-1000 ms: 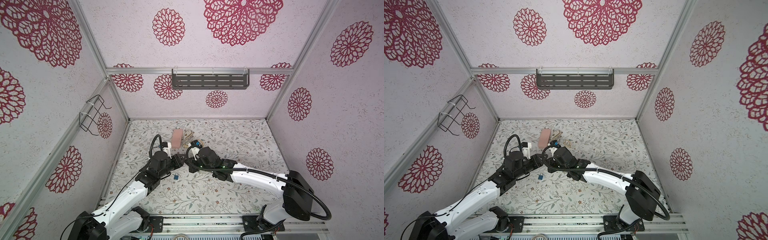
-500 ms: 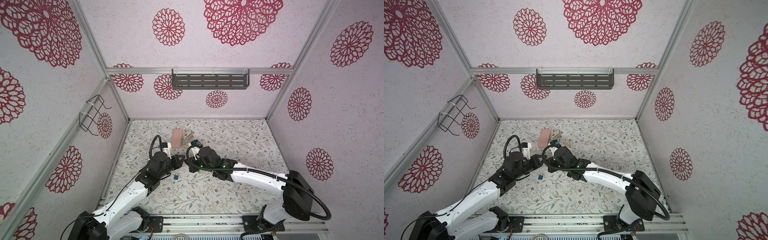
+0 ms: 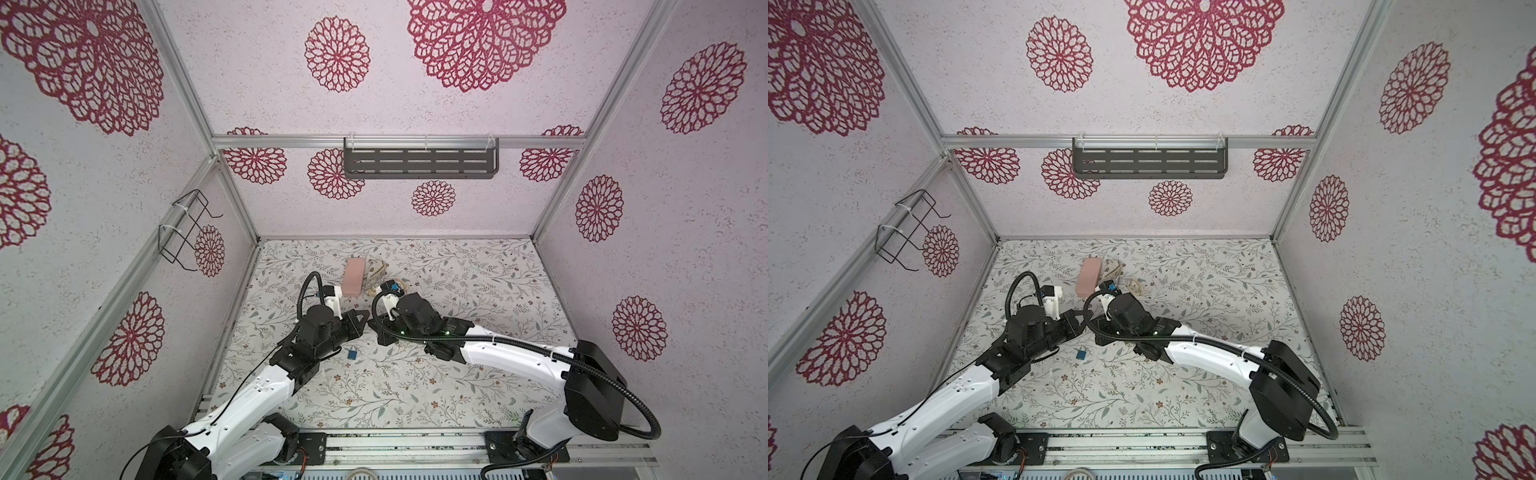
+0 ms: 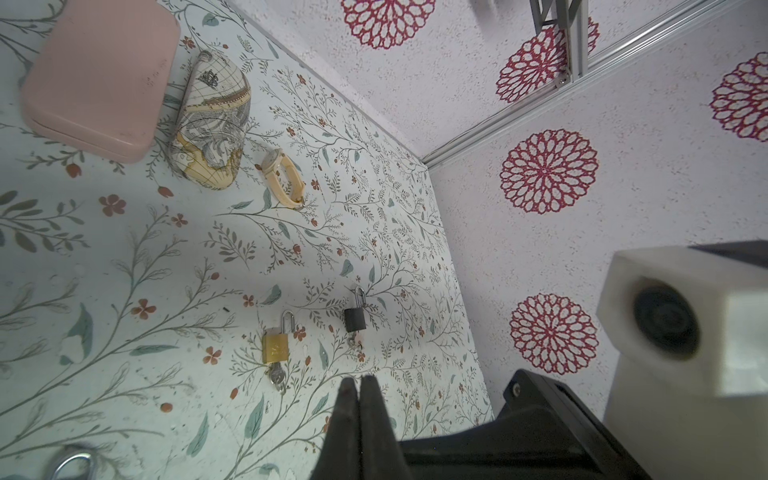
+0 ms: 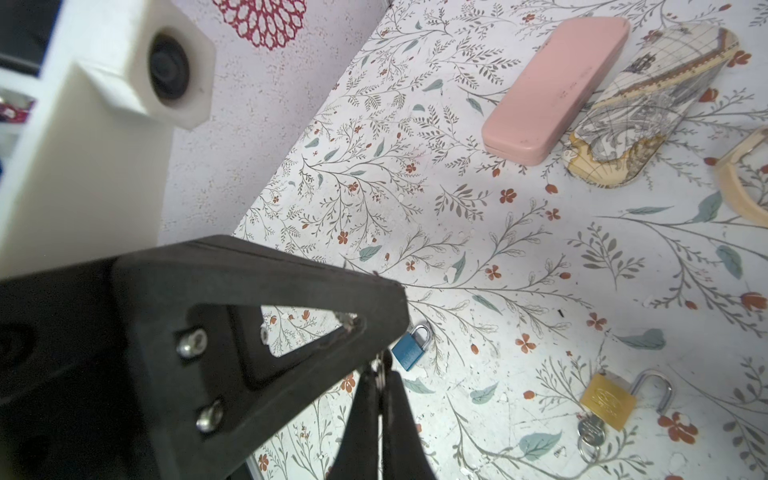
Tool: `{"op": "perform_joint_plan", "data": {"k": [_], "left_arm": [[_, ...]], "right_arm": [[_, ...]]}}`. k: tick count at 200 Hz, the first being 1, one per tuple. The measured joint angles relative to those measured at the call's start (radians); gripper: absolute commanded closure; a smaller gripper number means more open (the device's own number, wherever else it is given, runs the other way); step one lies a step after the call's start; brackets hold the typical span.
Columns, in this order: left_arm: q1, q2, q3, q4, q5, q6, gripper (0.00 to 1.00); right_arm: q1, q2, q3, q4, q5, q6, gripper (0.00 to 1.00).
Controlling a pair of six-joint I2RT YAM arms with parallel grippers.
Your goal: Unlock with the key
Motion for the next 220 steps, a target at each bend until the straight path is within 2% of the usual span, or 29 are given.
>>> {"op": "perform_joint_plan", "data": {"k": [63,82,121,167,220], "left_arm": [[0.003,-0.035,0.001,0.01,-0.007,0.119,1.0],[0.008,-0.053,0.001,0.023,-0.003,0.159,1.0],[0.026,-0.085,0.001,0.086,0.024,0.22,1.0],[0.06,-0.087,-0.001,0.193,0.12,0.247,1.0],[0.068,-0.067,-0.001,0.313,0.233,0.261,1.0]], "right_arm": [[-0.034,-0.037,0.0,-0.011,-0.01,-0.012,0.58],[-0.066,-0.066,0.0,-0.013,-0.043,-0.011,0.51],[-0.113,-0.105,-0.026,0.024,-0.153,0.008,0.43],[-0.151,-0.108,-0.105,0.129,-0.305,0.07,0.42],[-0.193,-0.103,-0.121,0.261,-0.412,0.137,0.44]]}}
